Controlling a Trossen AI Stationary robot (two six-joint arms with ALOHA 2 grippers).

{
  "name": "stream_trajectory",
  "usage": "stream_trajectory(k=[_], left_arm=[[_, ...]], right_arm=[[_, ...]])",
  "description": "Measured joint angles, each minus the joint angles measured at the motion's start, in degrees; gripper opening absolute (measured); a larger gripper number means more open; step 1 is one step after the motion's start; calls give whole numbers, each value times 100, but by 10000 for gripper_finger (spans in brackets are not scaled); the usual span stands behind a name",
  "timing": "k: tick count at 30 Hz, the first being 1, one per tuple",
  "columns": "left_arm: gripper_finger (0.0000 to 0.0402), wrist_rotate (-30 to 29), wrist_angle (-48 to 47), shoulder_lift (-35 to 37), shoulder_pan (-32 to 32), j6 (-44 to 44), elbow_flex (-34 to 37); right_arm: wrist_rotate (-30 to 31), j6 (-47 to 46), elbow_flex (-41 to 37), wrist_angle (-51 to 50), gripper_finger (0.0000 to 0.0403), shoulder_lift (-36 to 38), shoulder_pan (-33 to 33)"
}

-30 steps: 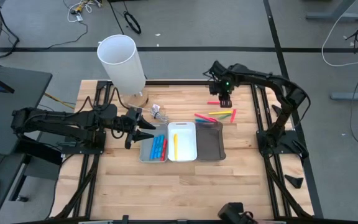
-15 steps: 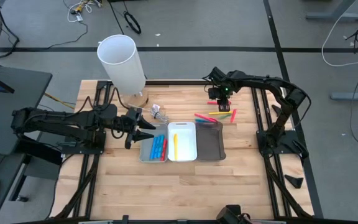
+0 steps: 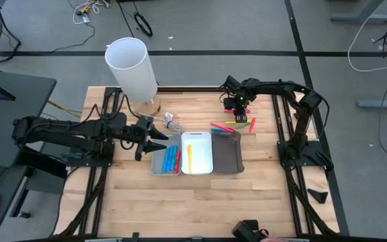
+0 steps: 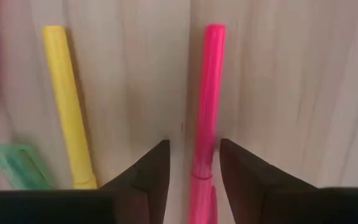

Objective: Pick & Place Markers
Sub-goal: Put the top big pink pen into the white bin

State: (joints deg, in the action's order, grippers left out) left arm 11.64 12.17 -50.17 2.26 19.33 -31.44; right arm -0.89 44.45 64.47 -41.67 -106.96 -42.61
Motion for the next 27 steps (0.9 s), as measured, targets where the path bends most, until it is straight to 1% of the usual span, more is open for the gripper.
stream_trajectory(k=[2,5,8,13,15,20,24,27], left_arm=[[202,0,0,0,1,1,1],[202,0,0,0,1,0,1],[202,-1,0,0,1,0,1],[202,0,0,0,2,2,2],[202,0,0,0,0,2,1],[202,0,0,0,1,1,0],[202,0,0,0,2,2,0],[202,0,0,0,0,1,1]], right_arm=[[6,26,11,-2,129,-38,4],[-23,75,17,-15,105,-77,4],[-22,247,17,-22,71,-83,17],[7,259,7,25,16,-89,50],[-2,258,7,29,11,-89,48],[0,299,7,8,19,-80,46],[4,308,-5,-57,15,26,46],[158,319,-15,-82,14,207,46]])
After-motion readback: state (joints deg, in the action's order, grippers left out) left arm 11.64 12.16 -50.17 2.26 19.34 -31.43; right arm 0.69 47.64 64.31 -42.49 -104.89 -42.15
